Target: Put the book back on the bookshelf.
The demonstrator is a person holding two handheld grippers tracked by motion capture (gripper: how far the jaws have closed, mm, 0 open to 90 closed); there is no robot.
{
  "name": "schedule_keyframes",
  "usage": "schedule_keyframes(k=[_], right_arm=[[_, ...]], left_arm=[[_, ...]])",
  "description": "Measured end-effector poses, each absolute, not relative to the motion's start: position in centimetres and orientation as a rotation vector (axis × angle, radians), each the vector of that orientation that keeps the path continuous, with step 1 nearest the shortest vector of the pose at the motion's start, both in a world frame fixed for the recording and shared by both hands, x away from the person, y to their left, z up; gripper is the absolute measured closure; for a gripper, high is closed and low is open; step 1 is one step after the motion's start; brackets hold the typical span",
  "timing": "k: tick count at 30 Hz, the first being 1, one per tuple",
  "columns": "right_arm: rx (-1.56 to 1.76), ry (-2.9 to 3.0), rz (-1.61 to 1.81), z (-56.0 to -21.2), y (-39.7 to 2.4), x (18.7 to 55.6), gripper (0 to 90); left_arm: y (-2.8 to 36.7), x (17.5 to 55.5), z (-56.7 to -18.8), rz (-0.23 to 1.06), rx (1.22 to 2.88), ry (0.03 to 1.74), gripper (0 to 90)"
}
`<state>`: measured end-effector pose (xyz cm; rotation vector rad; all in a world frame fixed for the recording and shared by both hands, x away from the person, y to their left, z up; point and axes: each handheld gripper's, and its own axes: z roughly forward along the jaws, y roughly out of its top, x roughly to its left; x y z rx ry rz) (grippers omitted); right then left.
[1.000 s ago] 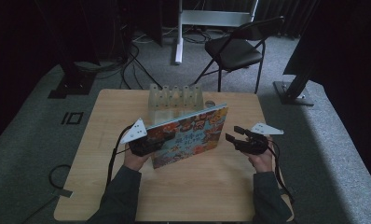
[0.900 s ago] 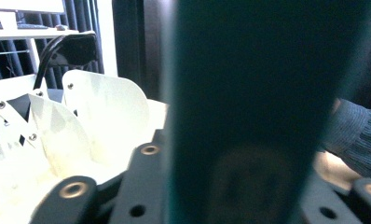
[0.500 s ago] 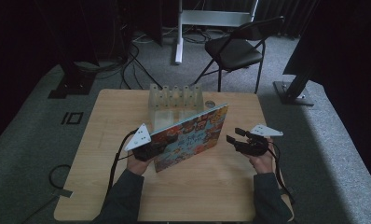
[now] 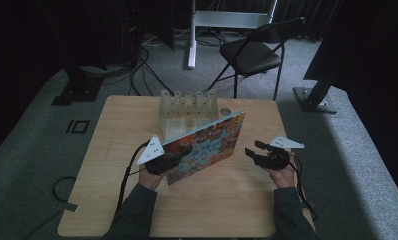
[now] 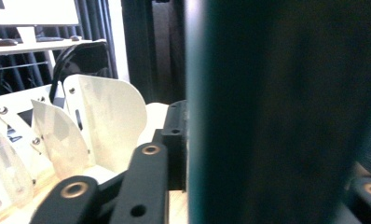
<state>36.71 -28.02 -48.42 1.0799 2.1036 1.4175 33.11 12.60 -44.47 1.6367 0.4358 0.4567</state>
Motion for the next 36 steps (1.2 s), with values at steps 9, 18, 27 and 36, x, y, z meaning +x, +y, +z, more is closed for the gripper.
schedule_keyframes(k=[9, 18, 27, 36], right_arm=[[1.106, 2.109, 1.386, -49.1, -28.6, 36.6, 40.1], [1.115, 2.110, 1.365, -49.4, -28.8, 36.6, 40.1], [1.137, 2.106, 1.355, -49.8, -29.0, 36.7, 40.1], [1.156, 2.115, 1.341, -50.3, -29.1, 36.8, 40.2]], left_arm=[[12.3, 32.9, -45.0, 0.457, 1.637, 0.444, 78.0], [11.1, 31.8, -45.1, 0.526, 1.626, 0.484, 79.1], [10.3, 31.3, -45.4, 0.560, 1.600, 0.505, 79.2], [10.8, 31.9, -46.6, 0.518, 1.589, 0.537, 71.9]])
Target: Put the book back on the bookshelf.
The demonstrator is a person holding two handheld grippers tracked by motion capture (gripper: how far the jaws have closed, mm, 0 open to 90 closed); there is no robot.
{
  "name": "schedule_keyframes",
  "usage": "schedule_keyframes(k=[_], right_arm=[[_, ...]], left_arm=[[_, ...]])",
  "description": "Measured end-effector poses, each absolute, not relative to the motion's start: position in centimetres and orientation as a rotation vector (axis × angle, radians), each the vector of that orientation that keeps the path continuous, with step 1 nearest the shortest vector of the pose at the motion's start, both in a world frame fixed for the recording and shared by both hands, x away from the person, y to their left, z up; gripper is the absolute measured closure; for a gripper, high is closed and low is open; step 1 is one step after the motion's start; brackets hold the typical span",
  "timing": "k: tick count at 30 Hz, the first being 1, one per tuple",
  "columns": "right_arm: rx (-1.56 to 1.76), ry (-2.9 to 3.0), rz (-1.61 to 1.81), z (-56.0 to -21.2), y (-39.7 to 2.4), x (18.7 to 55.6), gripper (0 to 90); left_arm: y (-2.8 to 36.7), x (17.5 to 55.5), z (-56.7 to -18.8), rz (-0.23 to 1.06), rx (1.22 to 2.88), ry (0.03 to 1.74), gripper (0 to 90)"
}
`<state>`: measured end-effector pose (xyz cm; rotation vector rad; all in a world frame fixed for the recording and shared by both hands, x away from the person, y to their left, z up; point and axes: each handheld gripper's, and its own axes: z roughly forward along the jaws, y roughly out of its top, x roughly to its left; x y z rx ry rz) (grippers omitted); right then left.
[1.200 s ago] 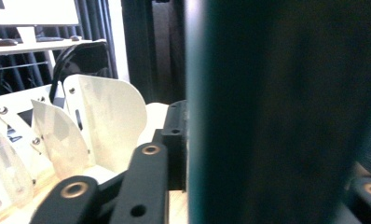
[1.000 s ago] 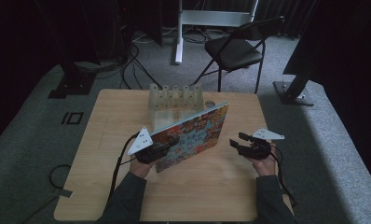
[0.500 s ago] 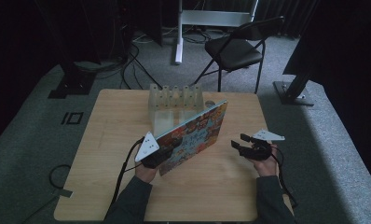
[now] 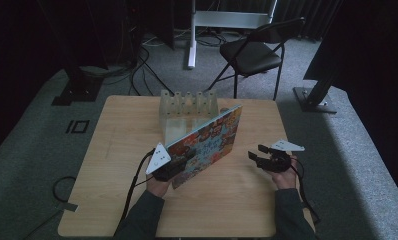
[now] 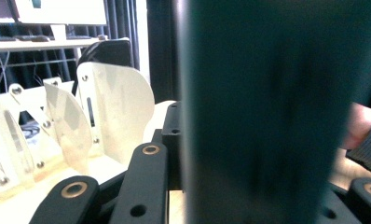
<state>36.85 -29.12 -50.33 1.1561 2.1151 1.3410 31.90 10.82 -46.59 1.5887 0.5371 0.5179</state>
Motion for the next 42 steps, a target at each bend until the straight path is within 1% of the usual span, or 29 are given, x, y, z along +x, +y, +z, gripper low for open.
schedule_keyframes(k=[11, 15, 28, 34, 42], right_arm=[[1.187, 2.117, 1.327, -51.0, -29.6, 37.0, 40.1], [1.197, 2.123, 1.292, -51.3, -29.8, 37.0, 40.1], [1.282, 2.144, 1.160, -53.0, -30.4, 37.6, 34.9], [1.308, 2.184, 1.055, -53.9, -30.2, 38.0, 29.2], [1.329, 2.194, 1.000, -54.6, -30.1, 38.2, 26.9]], left_arm=[[10.7, 32.4, -48.0, 0.440, 1.604, 0.551, 71.0], [10.4, 32.3, -48.2, 0.431, 1.614, 0.525, 73.3], [10.0, 32.5, -48.9, 0.426, 1.610, 0.543, 73.3], [9.7, 32.4, -49.0, 0.435, 1.612, 0.537, 73.2], [9.7, 32.6, -49.2, 0.413, 1.607, 0.544, 73.0]])
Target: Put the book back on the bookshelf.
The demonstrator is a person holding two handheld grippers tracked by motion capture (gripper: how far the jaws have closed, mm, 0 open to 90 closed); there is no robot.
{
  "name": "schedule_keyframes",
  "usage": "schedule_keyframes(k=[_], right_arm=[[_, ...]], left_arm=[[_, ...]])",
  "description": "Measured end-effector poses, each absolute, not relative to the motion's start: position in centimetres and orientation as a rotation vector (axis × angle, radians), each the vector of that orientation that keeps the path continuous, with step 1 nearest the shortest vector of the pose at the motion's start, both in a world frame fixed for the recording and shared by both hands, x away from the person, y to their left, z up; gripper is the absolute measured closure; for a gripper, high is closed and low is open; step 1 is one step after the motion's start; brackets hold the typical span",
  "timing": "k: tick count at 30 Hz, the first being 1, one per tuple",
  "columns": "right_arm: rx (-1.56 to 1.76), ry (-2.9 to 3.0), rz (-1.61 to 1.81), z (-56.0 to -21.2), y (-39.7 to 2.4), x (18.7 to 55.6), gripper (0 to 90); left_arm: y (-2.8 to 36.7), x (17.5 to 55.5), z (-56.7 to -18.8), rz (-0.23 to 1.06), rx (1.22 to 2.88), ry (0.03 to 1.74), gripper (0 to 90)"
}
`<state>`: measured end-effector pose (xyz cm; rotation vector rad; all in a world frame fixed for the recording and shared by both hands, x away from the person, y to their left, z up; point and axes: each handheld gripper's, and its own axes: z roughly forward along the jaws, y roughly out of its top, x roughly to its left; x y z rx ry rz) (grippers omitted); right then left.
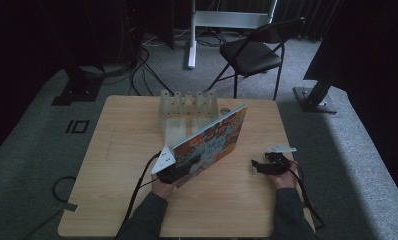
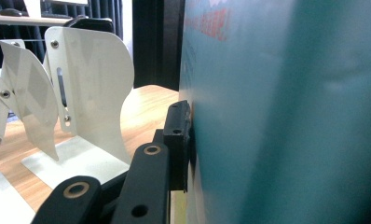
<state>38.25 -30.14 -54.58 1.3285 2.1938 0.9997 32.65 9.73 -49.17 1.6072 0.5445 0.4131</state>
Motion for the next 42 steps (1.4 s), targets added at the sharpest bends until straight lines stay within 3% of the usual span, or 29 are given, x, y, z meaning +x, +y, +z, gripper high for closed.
schedule_keyframes(k=[14, 42], right_arm=[[1.298, 2.193, 0.986, -55.0, -29.9, 38.4, 26.1], [1.294, 2.197, 0.985, -55.0, -29.9, 38.5, 25.8]], left_arm=[[9.5, 32.5, -49.4, 0.431, 1.613, 0.575, 78.9], [11.1, 30.9, -48.2, 0.457, 1.648, 0.584, 81.0]])
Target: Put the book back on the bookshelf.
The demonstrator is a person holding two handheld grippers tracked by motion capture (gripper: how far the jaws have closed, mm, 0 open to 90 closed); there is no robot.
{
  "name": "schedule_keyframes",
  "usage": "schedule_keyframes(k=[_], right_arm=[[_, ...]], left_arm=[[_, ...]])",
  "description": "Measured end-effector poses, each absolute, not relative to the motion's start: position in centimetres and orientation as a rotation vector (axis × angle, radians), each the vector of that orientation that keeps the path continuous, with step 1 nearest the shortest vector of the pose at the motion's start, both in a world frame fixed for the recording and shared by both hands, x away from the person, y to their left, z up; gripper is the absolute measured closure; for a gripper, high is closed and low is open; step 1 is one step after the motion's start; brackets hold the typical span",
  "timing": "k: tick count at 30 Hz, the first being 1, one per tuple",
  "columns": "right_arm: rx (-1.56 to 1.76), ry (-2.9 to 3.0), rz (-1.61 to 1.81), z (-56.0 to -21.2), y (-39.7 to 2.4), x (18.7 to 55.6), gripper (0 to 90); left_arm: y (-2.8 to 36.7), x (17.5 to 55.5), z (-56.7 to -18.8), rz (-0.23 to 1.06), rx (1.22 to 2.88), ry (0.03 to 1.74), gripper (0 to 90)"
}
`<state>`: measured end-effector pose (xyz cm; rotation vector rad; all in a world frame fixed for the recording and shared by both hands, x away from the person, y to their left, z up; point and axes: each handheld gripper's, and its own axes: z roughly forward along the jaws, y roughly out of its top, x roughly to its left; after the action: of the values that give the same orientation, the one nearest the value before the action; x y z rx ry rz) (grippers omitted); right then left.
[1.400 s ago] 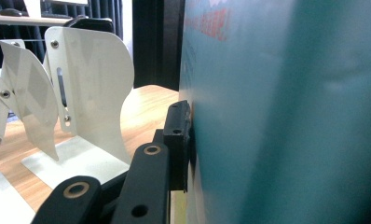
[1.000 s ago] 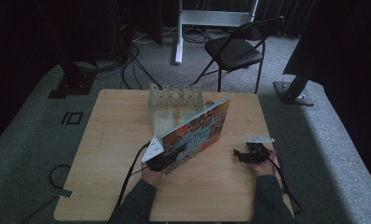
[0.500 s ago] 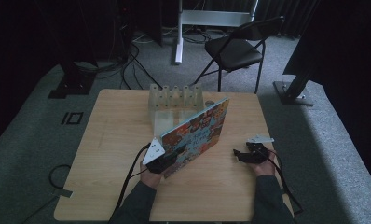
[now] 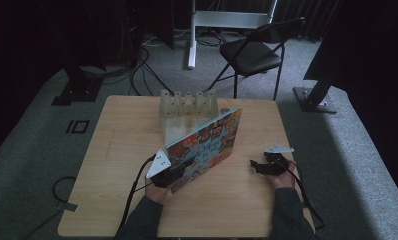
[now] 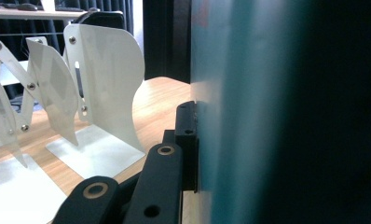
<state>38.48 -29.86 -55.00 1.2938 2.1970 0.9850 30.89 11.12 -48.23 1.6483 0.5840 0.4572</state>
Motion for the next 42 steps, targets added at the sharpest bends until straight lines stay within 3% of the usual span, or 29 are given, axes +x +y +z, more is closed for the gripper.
schedule_keyframes(k=[42], right_arm=[[1.287, 2.205, 0.984, -55.0, -29.8, 38.5, 24.3]], left_arm=[[14.8, 29.4, -47.9, 0.501, 1.624, 0.642, 81.0]])
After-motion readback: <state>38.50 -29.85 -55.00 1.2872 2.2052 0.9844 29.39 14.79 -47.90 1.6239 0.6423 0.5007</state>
